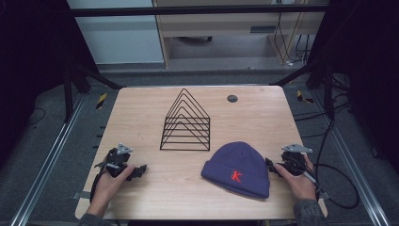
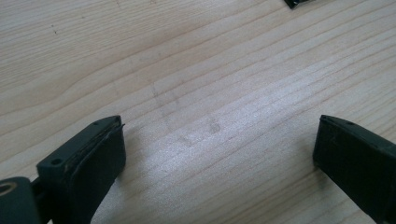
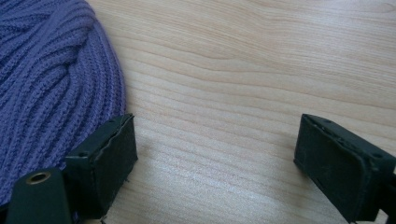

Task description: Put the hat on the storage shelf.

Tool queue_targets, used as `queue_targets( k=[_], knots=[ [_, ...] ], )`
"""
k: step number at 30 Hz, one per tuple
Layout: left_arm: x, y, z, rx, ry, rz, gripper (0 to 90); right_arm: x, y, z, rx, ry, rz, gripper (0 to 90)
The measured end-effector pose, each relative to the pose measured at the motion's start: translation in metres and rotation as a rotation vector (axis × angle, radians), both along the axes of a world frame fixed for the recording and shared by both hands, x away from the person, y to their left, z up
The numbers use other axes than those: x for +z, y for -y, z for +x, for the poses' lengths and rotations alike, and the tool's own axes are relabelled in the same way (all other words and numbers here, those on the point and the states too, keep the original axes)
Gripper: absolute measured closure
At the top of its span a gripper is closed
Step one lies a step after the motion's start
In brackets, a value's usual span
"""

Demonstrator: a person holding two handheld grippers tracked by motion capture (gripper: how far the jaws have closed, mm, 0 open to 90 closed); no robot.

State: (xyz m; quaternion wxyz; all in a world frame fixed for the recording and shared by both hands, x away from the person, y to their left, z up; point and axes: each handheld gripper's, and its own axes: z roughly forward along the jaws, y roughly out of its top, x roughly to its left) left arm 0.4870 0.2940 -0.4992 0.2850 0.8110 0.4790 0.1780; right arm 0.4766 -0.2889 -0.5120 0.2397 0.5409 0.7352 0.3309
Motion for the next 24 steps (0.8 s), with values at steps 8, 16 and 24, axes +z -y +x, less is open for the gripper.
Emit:
queue_targets(
  k=[8, 16, 24],
  knots=[
    [0.000, 0.000, 0.000, -0.003, 0.000, 0.000, 1.4, 0.000, -0.002, 0.000, -0.016, -0.001, 0.004, 12.9],
    [-0.001, -0.001, -0.003, -0.012, 0.005, -0.001, 1.2, 0.011, -0.002, 0.007, -0.030, -0.076, 0.011, 28.1],
    [-0.001, -0.001, -0.003, -0.014, 0.007, -0.003, 0.4, 0.053, -0.015, 0.027, 0.043, -0.075, 0.004, 29.8]
  ],
)
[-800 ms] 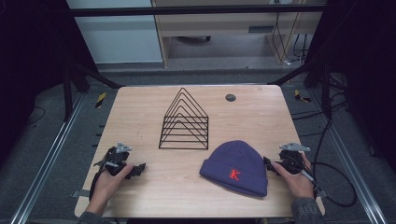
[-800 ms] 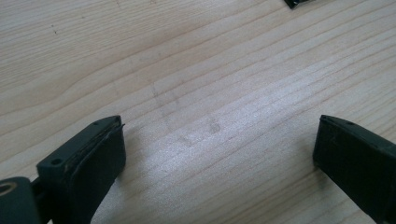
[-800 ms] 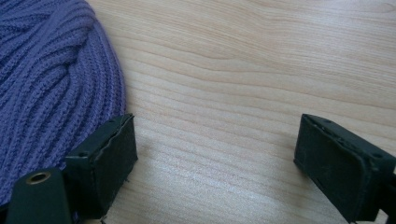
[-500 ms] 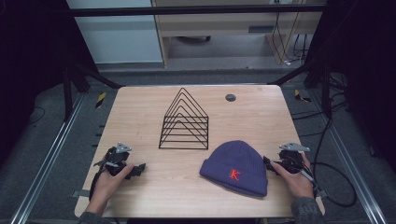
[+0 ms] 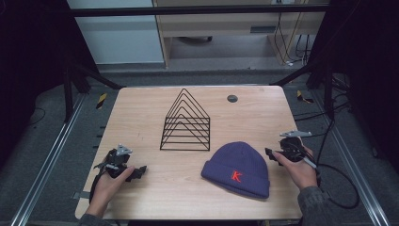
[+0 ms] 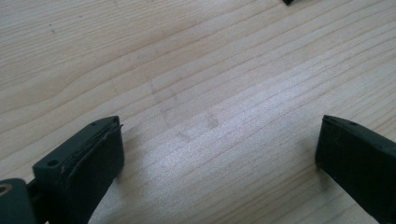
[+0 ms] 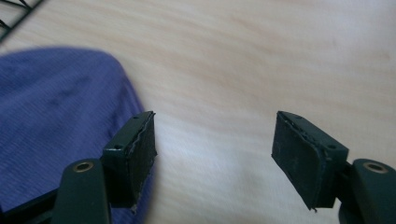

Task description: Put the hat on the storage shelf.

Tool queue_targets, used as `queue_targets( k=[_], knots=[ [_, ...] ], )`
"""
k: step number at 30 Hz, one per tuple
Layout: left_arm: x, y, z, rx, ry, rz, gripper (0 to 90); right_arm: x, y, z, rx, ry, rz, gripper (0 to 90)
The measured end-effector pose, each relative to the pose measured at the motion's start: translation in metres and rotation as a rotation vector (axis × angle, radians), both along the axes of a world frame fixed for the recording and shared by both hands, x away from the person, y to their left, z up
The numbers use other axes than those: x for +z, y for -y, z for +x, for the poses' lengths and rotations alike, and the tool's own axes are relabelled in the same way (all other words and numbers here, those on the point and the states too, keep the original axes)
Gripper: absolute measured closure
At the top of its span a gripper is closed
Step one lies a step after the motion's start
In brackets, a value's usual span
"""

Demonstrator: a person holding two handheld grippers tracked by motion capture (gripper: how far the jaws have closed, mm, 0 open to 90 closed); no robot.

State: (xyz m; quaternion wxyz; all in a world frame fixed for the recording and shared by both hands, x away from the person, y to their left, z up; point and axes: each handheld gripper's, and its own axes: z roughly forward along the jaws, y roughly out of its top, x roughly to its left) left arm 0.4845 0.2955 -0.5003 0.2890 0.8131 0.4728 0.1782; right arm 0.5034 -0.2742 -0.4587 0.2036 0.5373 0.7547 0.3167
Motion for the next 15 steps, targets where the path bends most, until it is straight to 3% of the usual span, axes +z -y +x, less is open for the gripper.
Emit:
queue_targets(
  k=[4, 9, 15],
  knots=[
    [0.000, 0.000, 0.000, -0.001, -0.003, 0.003, 0.3, 0.013, -0.020, 0.019, 0.060, -0.003, -0.028, 32.0],
    [0.000, 0.001, 0.000, -0.002, -0.005, 0.007, 0.0, 0.008, -0.045, 0.041, 0.138, -0.059, -0.104, 35.0],
    [0.000, 0.002, 0.002, -0.010, -0.007, 0.009, 0.0, 0.013, -0.052, 0.050, 0.157, -0.059, -0.064, 43.3]
  ],
)
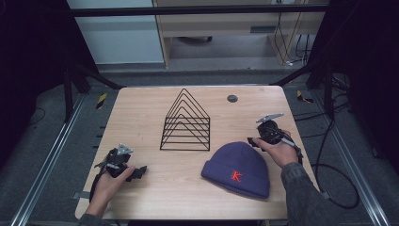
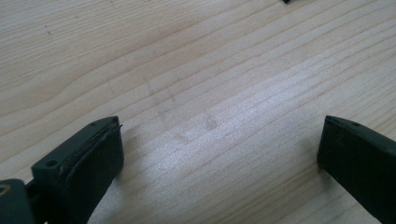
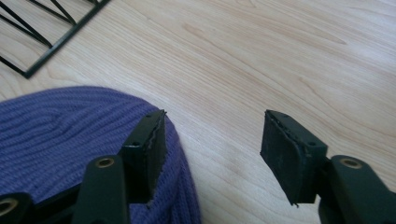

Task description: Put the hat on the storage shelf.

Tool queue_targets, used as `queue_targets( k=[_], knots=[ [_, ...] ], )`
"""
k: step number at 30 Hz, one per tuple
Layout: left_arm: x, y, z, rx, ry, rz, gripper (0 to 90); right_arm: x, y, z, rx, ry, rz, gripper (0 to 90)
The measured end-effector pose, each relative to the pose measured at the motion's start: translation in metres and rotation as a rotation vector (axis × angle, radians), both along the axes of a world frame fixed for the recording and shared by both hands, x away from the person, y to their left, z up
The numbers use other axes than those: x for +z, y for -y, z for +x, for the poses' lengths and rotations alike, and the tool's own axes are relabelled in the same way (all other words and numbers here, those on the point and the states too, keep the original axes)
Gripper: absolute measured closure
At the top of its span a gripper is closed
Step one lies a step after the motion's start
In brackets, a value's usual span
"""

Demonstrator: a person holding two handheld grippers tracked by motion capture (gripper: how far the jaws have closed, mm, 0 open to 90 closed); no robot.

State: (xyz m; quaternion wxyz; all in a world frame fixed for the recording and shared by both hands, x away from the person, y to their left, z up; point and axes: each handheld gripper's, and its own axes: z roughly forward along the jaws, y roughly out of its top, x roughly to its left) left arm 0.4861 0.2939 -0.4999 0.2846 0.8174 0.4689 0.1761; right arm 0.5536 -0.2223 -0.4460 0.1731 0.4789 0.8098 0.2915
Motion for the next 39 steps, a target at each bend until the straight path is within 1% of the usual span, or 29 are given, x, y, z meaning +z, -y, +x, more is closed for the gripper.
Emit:
queue_targets(
  k=[1, 4, 6, 10, 14, 16, 18, 20, 21, 22, 23, 24, 28, 29, 31, 32, 35, 37, 39],
  knots=[
    [0.000, 0.000, 0.000, -0.001, 0.000, 0.000, 0.0, 0.000, 0.000, 0.001, 0.002, -0.003, 0.016, 44.5],
    [0.000, 0.001, -0.001, -0.005, -0.002, 0.000, 0.0, -0.003, -0.001, 0.002, 0.018, -0.028, 0.034, 48.7],
    [0.000, 0.001, -0.001, -0.009, -0.004, 0.003, 0.0, -0.006, -0.002, 0.002, 0.032, -0.041, 0.022, 49.6],
    [0.000, 0.001, -0.001, -0.010, -0.003, 0.003, 0.0, -0.010, -0.003, 0.000, 0.030, -0.055, 0.039, 52.1],
    [0.000, 0.002, 0.000, -0.011, -0.005, 0.003, 0.0, -0.018, -0.007, -0.002, 0.042, -0.080, 0.051, 49.4],
    [0.000, 0.002, 0.000, -0.012, -0.006, 0.002, 0.0, -0.023, -0.011, -0.001, 0.056, -0.109, 0.034, 45.1],
    [0.000, 0.003, 0.000, -0.011, -0.005, 0.000, 0.0, -0.026, -0.015, 0.000, 0.059, -0.126, 0.015, 45.2],
    [0.000, 0.002, 0.000, -0.013, -0.004, -0.001, 0.0, -0.027, -0.018, 0.000, 0.077, -0.127, 0.002, 48.2],
    [0.000, 0.002, 0.000, -0.013, -0.004, -0.001, 0.0, -0.028, -0.019, 0.000, 0.098, -0.124, -0.007, 50.5],
    [0.000, 0.002, 0.000, -0.015, -0.004, -0.002, 0.0, -0.028, -0.020, -0.001, 0.106, -0.132, -0.011, 51.3],
    [0.000, 0.002, 0.000, -0.014, -0.004, -0.002, 0.0, -0.029, -0.021, -0.001, 0.106, -0.130, -0.013, 52.4],
    [0.000, 0.002, 0.000, -0.015, -0.004, -0.002, 0.0, -0.029, -0.021, -0.002, 0.114, -0.140, -0.014, 54.5],
    [0.000, 0.003, 0.000, -0.015, -0.005, -0.002, 0.0, -0.029, -0.021, -0.002, 0.129, -0.149, -0.028, 62.4],
    [0.000, 0.003, 0.000, -0.015, -0.004, -0.002, 0.0, -0.030, -0.022, -0.002, 0.128, -0.149, -0.031, 63.3],
    [0.000, 0.003, 0.000, -0.016, -0.005, -0.003, 0.0, -0.029, -0.023, -0.003, 0.124, -0.150, -0.038, 68.0],
    [0.000, 0.002, 0.000, -0.016, -0.005, -0.003, 0.0, -0.029, -0.023, -0.003, 0.126, -0.147, -0.037, 70.6],
    [0.000, 0.002, 0.000, -0.017, -0.003, -0.003, 0.0, -0.030, -0.023, -0.005, 0.125, -0.137, -0.009, 77.0],
    [0.000, 0.002, 0.000, -0.017, -0.003, -0.003, 0.0, -0.030, -0.021, -0.007, 0.127, -0.123, -0.003, 79.2],
    [0.000, 0.002, 0.000, -0.017, -0.003, -0.003, 0.0, -0.028, -0.021, -0.009, 0.124, -0.121, 0.008, 80.1]
  ],
)
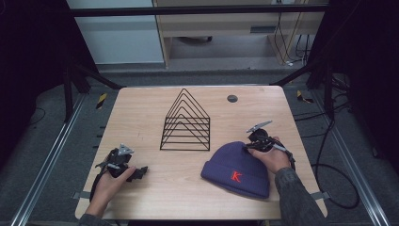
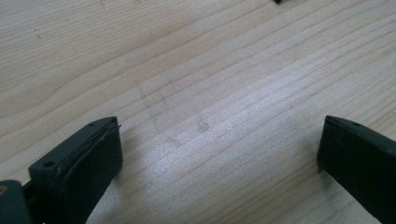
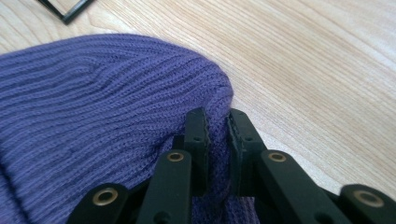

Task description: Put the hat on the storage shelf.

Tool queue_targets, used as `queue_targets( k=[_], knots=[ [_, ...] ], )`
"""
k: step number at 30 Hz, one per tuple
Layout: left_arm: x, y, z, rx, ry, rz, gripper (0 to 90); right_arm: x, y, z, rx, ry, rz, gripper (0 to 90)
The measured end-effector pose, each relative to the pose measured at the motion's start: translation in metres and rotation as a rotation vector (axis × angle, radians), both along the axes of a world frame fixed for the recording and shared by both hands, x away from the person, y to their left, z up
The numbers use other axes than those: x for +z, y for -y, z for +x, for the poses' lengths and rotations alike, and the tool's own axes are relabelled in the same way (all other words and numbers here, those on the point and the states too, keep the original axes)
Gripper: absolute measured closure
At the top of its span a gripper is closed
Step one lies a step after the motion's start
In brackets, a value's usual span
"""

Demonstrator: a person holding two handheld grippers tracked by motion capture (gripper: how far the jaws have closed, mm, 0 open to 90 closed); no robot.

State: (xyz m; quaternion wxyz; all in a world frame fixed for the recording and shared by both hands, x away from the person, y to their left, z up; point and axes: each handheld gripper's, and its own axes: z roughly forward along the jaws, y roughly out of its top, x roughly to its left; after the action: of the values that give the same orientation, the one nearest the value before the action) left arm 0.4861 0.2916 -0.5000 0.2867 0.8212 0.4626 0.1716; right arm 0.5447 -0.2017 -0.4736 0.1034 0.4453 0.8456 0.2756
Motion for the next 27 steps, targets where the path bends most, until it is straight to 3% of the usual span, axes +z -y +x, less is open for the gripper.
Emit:
queue_targets(
  k=[9, 19, 27],
  knots=[
    [0.000, 0.000, 0.000, 0.002, 0.003, -0.002, 0.0, 0.026, 0.001, -0.013, 0.017, 0.080, 0.029, 81.3],
    [0.000, 0.000, -0.001, 0.002, 0.004, -0.004, 0.0, 0.073, -0.005, -0.045, 0.114, 0.223, 0.082, 81.5],
    [0.000, 0.000, -0.001, -0.002, 0.005, 0.000, 0.0, 0.104, -0.011, -0.063, 0.163, 0.289, 0.106, 81.7]
  ],
)
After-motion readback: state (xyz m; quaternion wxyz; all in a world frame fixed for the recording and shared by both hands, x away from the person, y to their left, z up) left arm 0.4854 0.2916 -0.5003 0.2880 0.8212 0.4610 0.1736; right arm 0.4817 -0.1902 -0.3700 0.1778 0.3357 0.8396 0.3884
